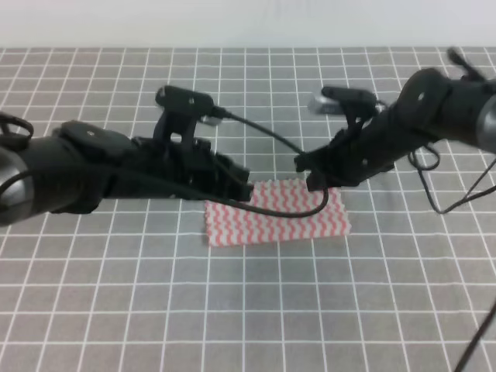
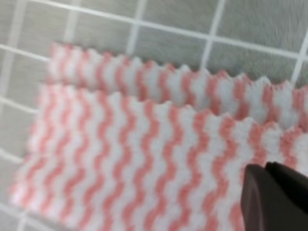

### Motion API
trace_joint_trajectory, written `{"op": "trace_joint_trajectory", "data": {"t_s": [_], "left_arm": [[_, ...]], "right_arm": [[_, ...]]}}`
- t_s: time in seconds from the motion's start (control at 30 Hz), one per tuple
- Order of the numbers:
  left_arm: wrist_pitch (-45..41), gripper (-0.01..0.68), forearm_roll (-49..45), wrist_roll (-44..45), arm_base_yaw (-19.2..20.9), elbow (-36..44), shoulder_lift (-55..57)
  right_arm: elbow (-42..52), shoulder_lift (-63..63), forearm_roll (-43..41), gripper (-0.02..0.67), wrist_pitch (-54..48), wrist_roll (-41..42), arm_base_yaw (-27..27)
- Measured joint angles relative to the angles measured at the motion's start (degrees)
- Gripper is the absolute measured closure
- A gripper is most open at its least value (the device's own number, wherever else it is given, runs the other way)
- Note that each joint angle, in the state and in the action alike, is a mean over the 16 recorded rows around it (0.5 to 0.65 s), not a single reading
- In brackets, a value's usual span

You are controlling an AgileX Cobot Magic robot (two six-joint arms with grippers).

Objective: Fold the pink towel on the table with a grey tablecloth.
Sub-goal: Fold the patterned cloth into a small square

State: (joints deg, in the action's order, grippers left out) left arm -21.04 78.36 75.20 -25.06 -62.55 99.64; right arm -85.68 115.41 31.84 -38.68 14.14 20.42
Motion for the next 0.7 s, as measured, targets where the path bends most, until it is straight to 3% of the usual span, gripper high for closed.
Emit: {"op": "trace_joint_trajectory", "data": {"t_s": [0.3, 0.7], "left_arm": [[-7.6, 0.674, -16.0, -16.4, 0.0, 0.0, 0.9], [-8.5, 0.674, -17.6, -18.4, 0.0, 0.0, 6.6]], "right_arm": [[5.8, -7.0, -0.8, 0.664, -1.6, 0.2, 0.2], [13.8, -10.0, 3.6, 0.664, 4.1, 1.9, 2.1]]}}
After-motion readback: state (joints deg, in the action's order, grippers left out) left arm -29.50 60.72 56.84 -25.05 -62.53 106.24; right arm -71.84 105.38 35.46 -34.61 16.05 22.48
